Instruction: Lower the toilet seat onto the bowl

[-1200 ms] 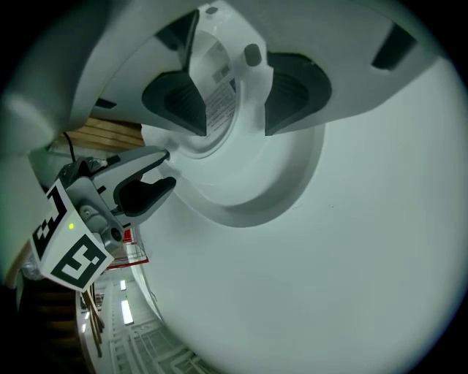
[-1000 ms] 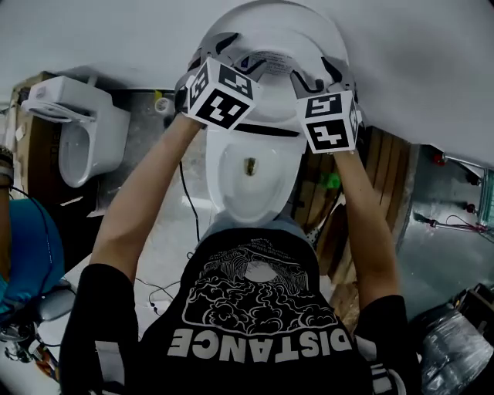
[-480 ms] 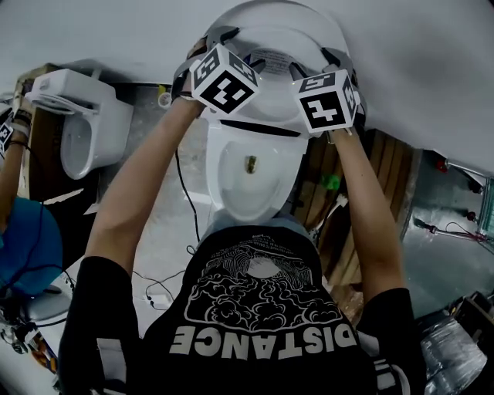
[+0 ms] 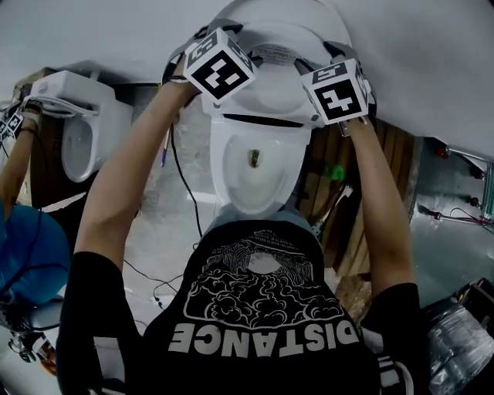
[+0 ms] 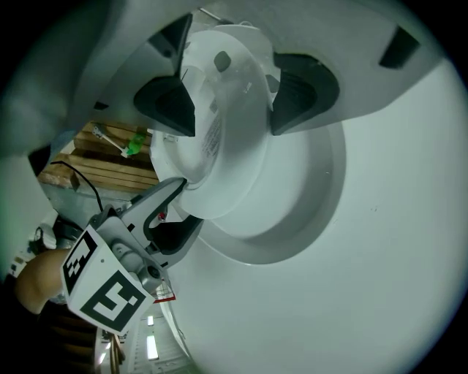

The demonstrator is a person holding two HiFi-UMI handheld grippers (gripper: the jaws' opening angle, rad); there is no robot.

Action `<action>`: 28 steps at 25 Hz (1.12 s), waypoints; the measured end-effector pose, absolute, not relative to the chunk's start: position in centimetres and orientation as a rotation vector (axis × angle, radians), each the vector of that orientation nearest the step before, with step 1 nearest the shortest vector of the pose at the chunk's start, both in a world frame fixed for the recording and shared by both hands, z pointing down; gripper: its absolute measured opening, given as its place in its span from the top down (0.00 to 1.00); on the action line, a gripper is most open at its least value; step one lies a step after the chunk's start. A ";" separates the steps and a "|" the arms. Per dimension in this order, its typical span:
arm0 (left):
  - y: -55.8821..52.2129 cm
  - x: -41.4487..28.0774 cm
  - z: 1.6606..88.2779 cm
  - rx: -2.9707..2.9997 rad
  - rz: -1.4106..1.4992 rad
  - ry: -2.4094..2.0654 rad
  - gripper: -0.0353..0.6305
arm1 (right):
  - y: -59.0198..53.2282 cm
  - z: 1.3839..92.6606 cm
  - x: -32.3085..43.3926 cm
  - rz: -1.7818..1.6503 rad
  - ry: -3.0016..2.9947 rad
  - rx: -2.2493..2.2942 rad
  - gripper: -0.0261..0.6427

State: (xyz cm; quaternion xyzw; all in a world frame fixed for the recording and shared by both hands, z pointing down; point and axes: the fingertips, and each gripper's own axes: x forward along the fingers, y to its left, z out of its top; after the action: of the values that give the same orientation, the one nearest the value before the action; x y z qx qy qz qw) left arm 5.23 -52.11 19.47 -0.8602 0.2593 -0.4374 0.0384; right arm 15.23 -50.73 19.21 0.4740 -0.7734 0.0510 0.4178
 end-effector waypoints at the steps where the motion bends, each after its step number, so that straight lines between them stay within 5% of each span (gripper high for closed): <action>1: -51.7 5.2 19.4 -2.642 -1.345 0.773 0.43 | -50.5 19.2 15.2 0.125 -1.933 1.189 0.55; 20: -45.6 2.4 16.9 -2.653 -1.255 0.619 0.72 | -42.9 17.7 14.1 0.136 -1.969 1.053 0.57; 24: -43.3 1.9 17.0 -2.648 -1.239 0.568 0.73 | -41.2 17.2 14.1 0.132 -1.944 1.109 0.70; 28: -41.1 1.9 17.3 -2.635 -1.249 0.520 0.73 | -39.4 17.4 14.2 0.116 -1.925 1.136 0.71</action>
State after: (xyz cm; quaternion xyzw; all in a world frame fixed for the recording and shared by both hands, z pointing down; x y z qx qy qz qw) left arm 1.87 -41.11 17.30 -0.8861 0.1749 -0.4199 0.0896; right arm 14.18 -39.39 17.35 0.4566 -0.7739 0.0468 0.4364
